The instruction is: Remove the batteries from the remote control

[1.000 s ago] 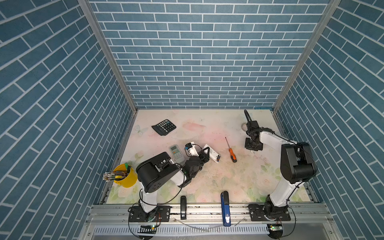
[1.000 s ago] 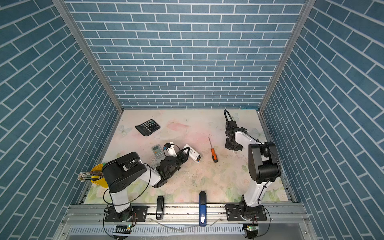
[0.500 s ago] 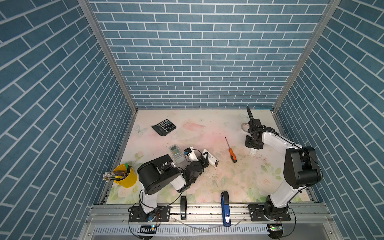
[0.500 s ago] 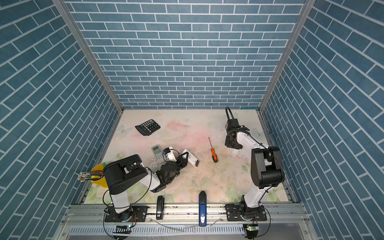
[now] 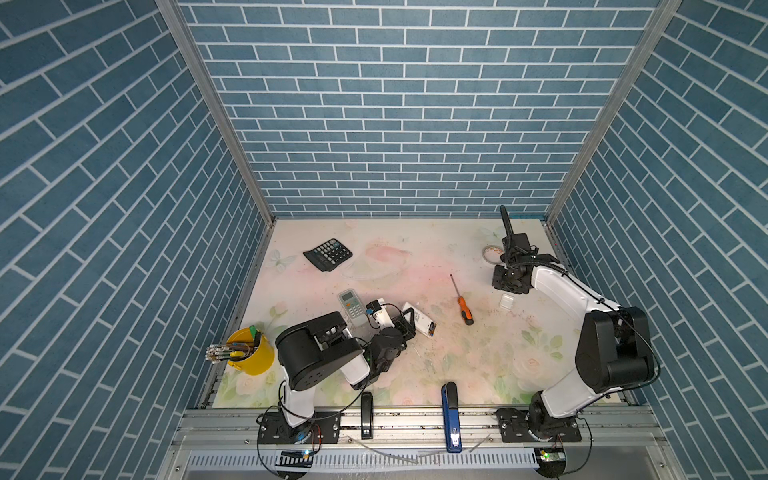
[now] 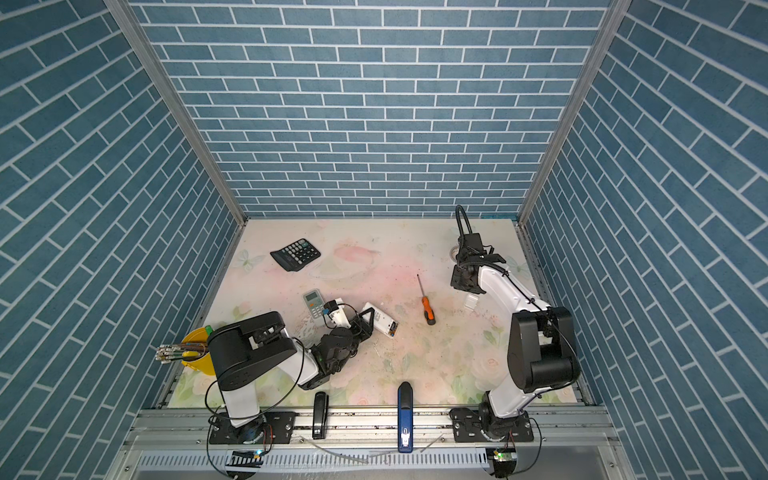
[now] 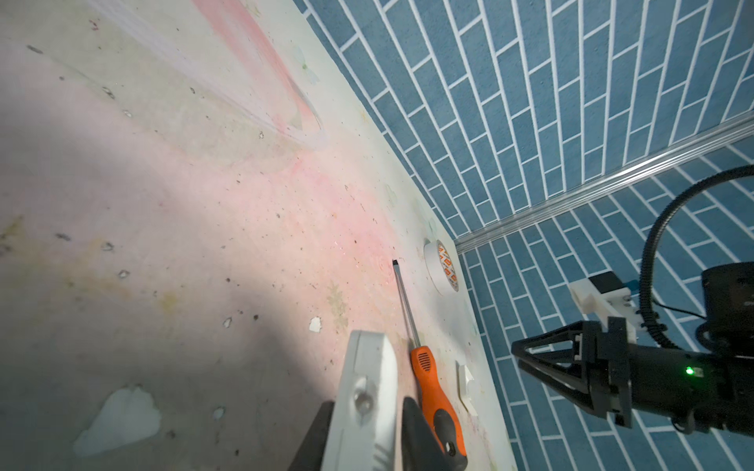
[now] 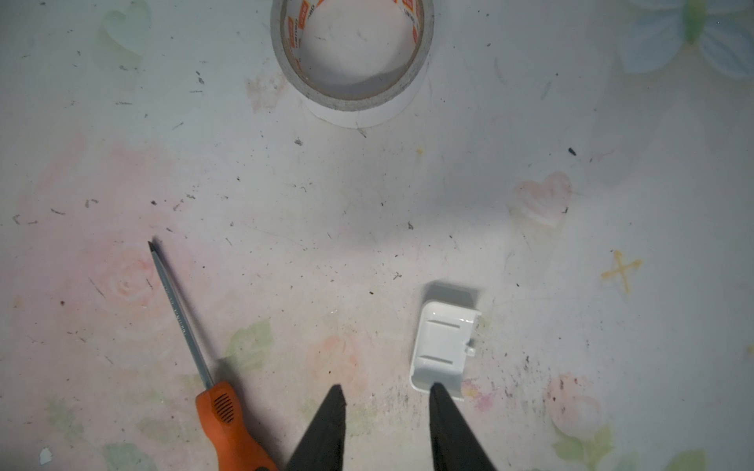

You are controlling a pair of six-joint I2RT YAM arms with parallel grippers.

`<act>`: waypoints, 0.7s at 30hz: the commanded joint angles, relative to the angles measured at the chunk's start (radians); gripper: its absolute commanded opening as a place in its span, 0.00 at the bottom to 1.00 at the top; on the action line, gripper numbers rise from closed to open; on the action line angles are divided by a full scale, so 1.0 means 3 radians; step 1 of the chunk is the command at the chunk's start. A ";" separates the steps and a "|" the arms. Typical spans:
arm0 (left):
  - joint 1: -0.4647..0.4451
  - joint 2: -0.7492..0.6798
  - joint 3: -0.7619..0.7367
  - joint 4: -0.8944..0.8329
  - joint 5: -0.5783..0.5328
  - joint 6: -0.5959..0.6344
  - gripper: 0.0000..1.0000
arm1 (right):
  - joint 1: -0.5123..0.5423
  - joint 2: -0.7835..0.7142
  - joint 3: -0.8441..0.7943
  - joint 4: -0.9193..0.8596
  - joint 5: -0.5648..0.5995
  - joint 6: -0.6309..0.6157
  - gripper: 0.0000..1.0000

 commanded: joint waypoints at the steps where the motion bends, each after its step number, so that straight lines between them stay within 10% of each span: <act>1: -0.0028 -0.0095 -0.0044 -0.0101 -0.0076 0.0015 0.33 | -0.0010 -0.0139 -0.0057 -0.0008 -0.0025 0.0037 0.36; 21: -0.0019 -0.0899 -0.0044 -0.1451 -0.0133 0.0047 0.52 | 0.0021 -0.0308 -0.0139 0.0056 -0.0097 0.0128 0.37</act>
